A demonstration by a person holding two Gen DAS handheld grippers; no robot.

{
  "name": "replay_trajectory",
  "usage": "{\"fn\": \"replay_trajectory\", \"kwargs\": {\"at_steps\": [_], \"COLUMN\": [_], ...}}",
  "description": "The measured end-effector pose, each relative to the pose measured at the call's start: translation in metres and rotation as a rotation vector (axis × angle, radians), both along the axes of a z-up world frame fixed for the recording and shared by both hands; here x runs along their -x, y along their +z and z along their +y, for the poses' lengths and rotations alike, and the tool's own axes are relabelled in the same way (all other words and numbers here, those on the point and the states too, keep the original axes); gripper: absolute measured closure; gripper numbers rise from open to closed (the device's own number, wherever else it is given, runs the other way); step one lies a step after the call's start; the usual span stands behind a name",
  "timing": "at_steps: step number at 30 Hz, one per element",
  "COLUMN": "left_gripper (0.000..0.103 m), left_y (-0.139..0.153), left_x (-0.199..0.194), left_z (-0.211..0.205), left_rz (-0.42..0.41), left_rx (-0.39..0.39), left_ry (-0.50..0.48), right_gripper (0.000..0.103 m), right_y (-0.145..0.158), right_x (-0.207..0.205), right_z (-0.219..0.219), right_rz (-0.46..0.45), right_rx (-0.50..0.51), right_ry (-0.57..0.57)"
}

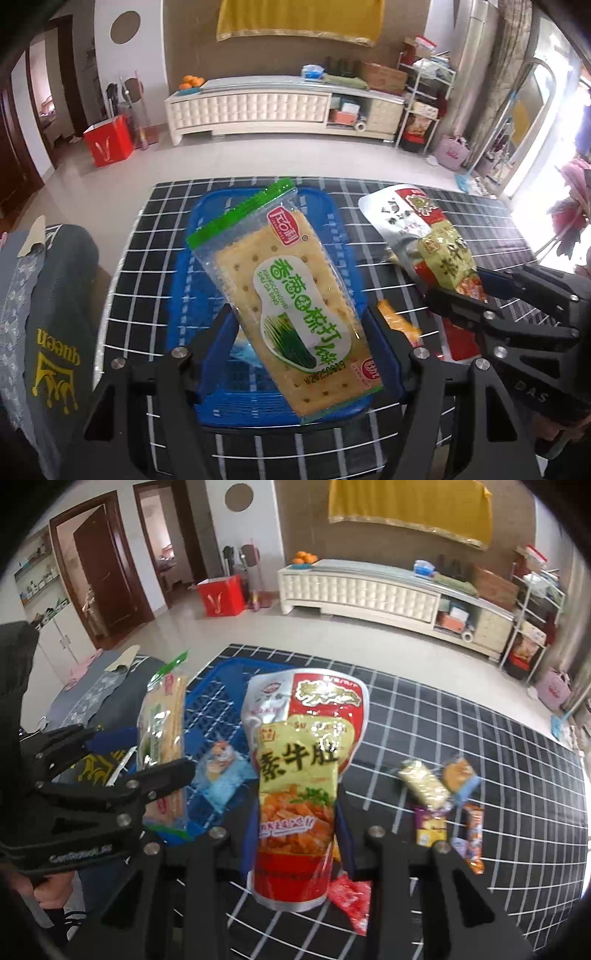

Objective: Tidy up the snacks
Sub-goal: 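Carry both packs to the blue basket and open the left tool, dropping the cracker pack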

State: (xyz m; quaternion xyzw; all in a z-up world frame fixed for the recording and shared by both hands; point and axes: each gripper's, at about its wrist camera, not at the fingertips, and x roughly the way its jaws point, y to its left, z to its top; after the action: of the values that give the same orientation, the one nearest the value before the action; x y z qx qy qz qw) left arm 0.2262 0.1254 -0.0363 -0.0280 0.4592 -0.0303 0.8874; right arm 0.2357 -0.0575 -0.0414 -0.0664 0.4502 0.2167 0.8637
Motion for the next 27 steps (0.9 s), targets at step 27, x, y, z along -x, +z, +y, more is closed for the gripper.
{"fn": "replay_trajectory", "kwargs": {"at_steps": [27], "left_gripper": [0.031], "left_y": [-0.047], "left_x": [-0.012], "left_z": [-0.014], "left_rz": [0.142], "left_rx": [-0.039], "left_ry": [-0.074], "right_gripper": [0.062], "right_y": [-0.004], "right_x": [0.019], "right_z": [0.005], "right_rz": [0.028], "right_rx": [0.012], "right_ry": [-0.027]}}
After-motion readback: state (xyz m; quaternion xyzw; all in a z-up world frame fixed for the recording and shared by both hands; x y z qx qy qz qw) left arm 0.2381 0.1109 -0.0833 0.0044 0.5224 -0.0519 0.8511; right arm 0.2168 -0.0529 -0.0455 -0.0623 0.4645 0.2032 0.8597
